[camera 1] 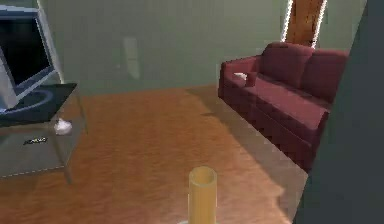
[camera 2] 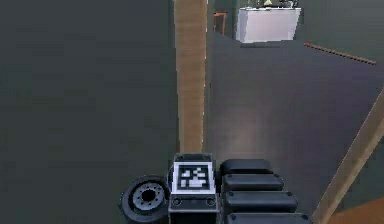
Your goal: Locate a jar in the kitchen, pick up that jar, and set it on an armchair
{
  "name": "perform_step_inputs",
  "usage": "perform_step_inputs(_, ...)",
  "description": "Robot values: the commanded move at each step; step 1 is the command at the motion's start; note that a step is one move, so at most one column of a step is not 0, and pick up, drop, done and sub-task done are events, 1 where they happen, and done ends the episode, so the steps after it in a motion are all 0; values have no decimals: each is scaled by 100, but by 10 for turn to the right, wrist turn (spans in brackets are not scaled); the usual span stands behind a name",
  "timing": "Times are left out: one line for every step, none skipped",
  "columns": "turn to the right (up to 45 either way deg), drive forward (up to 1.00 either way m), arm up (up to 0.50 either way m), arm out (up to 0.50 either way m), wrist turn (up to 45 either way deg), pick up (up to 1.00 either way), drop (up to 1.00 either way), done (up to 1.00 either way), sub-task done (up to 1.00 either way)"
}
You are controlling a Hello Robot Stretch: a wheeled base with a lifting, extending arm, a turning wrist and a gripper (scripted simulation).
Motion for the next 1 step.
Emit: perform_step_inputs(0,60,0,0,0,0,0,0,0)
